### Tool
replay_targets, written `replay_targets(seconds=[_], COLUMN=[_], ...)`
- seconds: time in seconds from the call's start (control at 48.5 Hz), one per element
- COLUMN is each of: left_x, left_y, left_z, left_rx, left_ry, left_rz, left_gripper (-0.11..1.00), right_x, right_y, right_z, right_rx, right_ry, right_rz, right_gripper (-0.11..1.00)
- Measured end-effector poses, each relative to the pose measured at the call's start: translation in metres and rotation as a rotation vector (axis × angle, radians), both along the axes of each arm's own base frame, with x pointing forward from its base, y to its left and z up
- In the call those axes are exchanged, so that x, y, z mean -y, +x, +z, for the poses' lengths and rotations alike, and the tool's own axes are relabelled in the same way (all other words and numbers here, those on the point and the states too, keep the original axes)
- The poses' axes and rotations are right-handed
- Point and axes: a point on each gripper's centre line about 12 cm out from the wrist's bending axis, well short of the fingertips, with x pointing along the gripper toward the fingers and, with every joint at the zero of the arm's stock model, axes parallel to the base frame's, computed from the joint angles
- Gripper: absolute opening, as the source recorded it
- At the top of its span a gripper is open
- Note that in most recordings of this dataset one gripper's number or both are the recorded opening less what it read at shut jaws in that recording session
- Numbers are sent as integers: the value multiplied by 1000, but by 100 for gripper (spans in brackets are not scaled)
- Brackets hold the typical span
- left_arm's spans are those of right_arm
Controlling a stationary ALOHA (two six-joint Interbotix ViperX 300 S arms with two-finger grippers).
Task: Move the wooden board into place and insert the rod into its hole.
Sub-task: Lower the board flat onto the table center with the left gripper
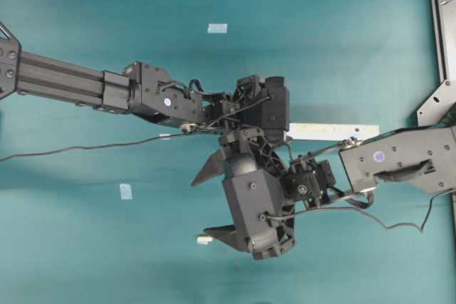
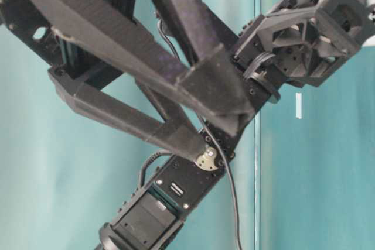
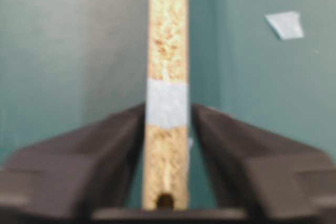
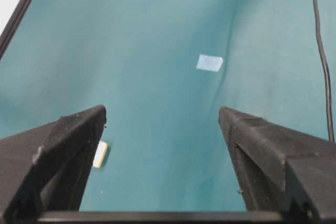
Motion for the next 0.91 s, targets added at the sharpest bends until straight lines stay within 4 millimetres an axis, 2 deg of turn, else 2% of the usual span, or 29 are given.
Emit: replay_targets(seconds=[0.062,0.124,0.371,0.722,0.908], left_x=[2,6,13,13,10], left_y=[0,0,-3,-48,-58], left_z=[0,0,-2,-8,-10], left_rx=[-3,-3,-20,-83,15], left_ry=[0,0,-1,0,8], left_rz=[-3,-11,-25,-24,-14], left_gripper=[76,86,86,85,84], right_x=[1,0,0,2,2], right_y=[0,0,0,-2,-2], right_z=[-1,0,-1,-3,-4], right_rx=[-1,0,-1,-29,-34], right_ry=[0,0,0,-9,-6], right_rz=[-2,0,0,-7,-11], right_gripper=[95,95,95,95,95])
